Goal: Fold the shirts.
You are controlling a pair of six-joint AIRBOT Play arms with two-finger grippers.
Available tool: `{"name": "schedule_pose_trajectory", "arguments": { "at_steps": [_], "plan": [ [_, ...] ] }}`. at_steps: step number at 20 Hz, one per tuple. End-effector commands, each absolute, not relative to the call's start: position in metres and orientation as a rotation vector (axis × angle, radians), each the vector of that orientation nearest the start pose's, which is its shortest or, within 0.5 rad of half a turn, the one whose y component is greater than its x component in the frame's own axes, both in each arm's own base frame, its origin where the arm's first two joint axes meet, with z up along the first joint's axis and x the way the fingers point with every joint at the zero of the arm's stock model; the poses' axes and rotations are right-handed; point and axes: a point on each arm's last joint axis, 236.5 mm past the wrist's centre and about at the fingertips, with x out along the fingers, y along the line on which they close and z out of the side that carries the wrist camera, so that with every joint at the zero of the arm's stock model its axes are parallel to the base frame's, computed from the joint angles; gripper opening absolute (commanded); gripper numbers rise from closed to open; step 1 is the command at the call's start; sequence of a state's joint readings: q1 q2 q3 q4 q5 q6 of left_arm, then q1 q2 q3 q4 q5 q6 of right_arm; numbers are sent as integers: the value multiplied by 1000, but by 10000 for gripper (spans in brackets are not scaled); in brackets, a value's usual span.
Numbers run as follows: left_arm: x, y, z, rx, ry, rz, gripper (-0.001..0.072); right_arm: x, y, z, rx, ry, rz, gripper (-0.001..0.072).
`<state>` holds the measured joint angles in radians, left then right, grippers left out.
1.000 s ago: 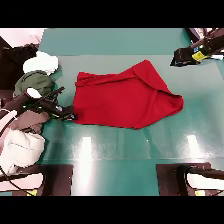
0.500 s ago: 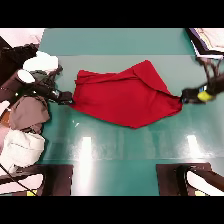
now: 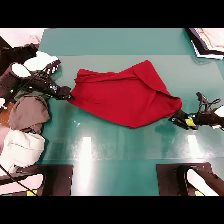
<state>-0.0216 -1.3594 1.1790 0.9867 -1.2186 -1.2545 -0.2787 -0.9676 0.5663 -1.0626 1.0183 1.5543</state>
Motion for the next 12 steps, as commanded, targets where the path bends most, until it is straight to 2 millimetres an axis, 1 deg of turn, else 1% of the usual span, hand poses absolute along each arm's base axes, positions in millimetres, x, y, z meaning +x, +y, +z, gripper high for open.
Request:
{"name": "schedule_pose_trajectory", "arguments": {
  "at_steps": [1, 3, 6, 10, 11, 12],
  "plan": [
    [373, -131, 18, -275, 1294, -541, 25, 294, 18, -63, 751, 1177, -97, 365],
    [372, -132, 18, -275, 1299, -543, 26, 294, 17, -70, 767, 1192, -114, 365],
    [372, -132, 18, -275, 1300, -544, 26, 298, 24, -80, 830, 1212, -111, 365],
    [372, -132, 18, -276, 1300, -544, 26, 302, 23, -91, 858, 1227, -132, 361],
    [372, -132, 18, -276, 1299, -543, 26, 303, 25, -92, 876, 1226, -134, 319],
    [372, -132, 18, -276, 1299, -543, 26, 306, 25, -93, 888, 1218, -138, 314]
  ]
}}
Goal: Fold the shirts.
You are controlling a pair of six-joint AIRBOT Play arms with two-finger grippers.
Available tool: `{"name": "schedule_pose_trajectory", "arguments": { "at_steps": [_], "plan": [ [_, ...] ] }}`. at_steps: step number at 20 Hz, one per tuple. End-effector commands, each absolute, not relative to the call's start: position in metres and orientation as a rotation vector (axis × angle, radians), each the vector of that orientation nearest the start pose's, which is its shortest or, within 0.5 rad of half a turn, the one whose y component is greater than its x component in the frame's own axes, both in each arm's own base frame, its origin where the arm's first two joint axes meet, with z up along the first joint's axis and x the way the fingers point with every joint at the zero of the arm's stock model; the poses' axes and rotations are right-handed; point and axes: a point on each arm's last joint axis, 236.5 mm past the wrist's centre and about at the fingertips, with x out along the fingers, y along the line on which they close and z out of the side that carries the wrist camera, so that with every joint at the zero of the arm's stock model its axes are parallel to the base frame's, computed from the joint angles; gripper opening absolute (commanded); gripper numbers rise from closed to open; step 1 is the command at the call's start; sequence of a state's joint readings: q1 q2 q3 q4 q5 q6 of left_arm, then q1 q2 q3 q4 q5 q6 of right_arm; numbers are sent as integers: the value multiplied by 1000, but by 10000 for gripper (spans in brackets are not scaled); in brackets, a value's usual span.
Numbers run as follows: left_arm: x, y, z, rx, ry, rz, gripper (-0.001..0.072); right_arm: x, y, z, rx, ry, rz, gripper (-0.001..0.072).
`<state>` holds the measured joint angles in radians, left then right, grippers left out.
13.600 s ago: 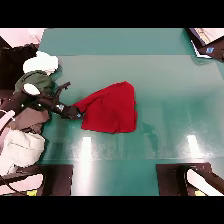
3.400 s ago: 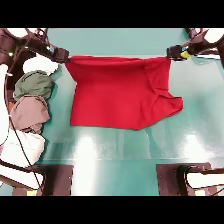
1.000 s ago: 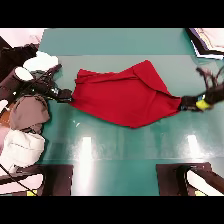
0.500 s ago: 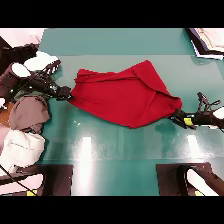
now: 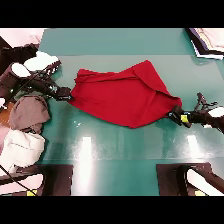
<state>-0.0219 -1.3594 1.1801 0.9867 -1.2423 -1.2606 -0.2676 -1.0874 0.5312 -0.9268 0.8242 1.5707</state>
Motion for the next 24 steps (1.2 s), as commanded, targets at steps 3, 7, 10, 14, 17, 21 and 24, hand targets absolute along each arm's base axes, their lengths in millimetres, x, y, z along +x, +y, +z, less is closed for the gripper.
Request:
{"name": "schedule_pose_trajectory", "arguments": {
  "at_steps": [3, 7, 10, 14, 17, 21, 24],
  "plan": [
    [372, -132, 18, -282, 1302, -538, 26, 310, 31, -97, 871, 1215, -125, 151],
    [373, -130, 25, -271, 1289, -540, 26, 308, 38, -80, 803, 1195, -63, 15],
    [397, -115, 79, -266, 1141, -510, 25, 302, 15, -23, 612, 1158, -22, 14],
    [410, -91, 213, -203, 829, -476, 25, 312, -19, 119, 436, 877, -34, 14],
    [387, -99, 322, -139, 570, -502, 25, 308, -26, 246, 343, 566, -39, 14],
    [319, -112, 451, -51, 236, -542, 26, 273, -14, 378, 233, 254, -21, 14],
    [249, -130, 535, -15, -20, -606, 25, 247, -5, 452, 174, 76, -13, 13]
  ]
}}
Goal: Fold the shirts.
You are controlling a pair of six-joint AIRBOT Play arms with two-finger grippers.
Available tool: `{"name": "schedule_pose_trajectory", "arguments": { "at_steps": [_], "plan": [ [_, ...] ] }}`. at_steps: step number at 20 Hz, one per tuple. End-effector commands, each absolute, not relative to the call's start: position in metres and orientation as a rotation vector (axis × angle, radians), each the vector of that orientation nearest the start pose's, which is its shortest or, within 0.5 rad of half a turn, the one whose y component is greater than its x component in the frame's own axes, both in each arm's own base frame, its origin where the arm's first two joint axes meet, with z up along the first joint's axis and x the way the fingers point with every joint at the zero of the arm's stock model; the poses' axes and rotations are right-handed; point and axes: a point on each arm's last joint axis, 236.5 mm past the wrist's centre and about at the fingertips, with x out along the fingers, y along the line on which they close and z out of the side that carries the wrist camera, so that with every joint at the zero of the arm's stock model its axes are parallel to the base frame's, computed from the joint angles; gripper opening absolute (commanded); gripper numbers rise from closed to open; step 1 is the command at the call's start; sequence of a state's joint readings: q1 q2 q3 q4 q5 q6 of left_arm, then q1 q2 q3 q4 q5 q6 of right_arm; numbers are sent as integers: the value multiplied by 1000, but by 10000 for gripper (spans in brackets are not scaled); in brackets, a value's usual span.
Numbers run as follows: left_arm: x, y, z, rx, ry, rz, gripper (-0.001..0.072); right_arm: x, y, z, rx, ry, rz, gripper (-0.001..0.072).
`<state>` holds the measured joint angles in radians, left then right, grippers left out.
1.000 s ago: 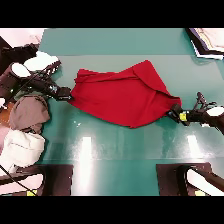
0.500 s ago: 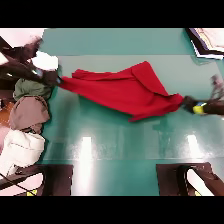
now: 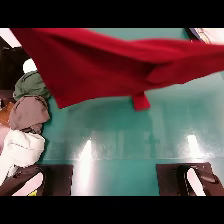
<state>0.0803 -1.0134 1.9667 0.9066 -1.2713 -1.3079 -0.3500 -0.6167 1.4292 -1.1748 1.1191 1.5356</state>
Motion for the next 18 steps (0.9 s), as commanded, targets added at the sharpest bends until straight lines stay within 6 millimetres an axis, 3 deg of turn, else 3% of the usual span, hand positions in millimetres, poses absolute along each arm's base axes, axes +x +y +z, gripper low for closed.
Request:
{"name": "schedule_pose_trajectory", "arguments": {
  "at_steps": [1, 3, 4, 6, 8, 11, 14, 16, 18],
  "plan": [
    [231, -136, 554, -23, -89, -631, 25, 241, -3, 470, 159, 40, -9, 14],
    [210, -138, 574, -27, -174, -642, 25, 239, -1, 497, 135, 2, -2, 14],
    [213, -135, 572, -4, -173, -623, 25, 244, -2, 505, 128, 4, 2, 13],
    [239, -122, 554, 3, -110, -557, 25, 263, -7, 507, 122, 49, 9, 13],
    [287, -104, 507, -43, 38, -485, 25, 294, -15, 488, 131, 157, 19, 12],
    [358, -93, 397, -125, 368, -453, 25, 344, -31, 421, 209, 410, 24, 12],
    [407, -92, 278, -203, 696, -466, 25, 387, -40, 315, 291, 727, 29, 12],
    [434, -90, 219, -247, 833, -458, 25, 411, -44, 248, 281, 900, -6, 12],
    [462, -86, 174, -279, 909, -441, 26, 437, -44, 193, 246, 994, -33, 12]
  ]
}}
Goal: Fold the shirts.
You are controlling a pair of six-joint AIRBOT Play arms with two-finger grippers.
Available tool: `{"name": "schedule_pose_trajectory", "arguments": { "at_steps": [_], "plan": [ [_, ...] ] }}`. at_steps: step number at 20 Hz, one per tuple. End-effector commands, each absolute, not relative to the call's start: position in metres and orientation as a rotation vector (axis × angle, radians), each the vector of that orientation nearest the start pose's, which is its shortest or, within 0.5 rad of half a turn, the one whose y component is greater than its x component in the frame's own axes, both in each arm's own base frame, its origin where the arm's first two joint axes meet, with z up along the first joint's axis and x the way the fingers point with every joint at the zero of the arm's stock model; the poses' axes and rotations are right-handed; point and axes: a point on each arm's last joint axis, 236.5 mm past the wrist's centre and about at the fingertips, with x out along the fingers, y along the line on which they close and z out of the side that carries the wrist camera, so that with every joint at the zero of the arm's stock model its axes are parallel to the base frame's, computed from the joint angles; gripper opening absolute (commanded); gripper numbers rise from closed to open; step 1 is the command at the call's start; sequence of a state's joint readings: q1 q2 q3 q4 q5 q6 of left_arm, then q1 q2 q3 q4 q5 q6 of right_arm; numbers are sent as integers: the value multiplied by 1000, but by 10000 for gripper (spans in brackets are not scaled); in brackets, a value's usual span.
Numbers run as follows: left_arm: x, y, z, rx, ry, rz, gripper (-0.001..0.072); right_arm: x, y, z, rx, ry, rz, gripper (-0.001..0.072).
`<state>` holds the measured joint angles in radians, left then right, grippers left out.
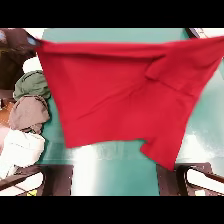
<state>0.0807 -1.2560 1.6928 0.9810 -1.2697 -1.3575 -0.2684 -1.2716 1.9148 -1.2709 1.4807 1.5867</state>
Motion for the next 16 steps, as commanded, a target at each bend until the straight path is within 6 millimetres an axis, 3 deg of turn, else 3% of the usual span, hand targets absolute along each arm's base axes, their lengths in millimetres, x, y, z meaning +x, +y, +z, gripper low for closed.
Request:
{"name": "schedule_pose_trajectory", "arguments": {
  "at_steps": [1, 5, 7, 9, 12, 16],
  "plan": [
    [476, -84, 155, -287, 925, -432, 26, 454, -40, 170, 231, 1011, -36, 12],
    [526, -72, 97, -262, 906, -399, 26, 526, -29, 109, 204, 934, -71, 12],
    [555, -61, 89, -269, 828, -341, 26, 558, -22, 94, 223, 862, -78, 12],
    [580, -49, 94, -255, 726, -292, 26, 582, -11, 81, 240, 806, -71, 12],
    [600, -35, 106, -223, 623, -245, 26, 602, -1, 72, 230, 751, -52, 12],
    [589, -41, 93, -131, 679, -302, 25, 596, 0, 48, 229, 826, -56, 12]
  ]
}}
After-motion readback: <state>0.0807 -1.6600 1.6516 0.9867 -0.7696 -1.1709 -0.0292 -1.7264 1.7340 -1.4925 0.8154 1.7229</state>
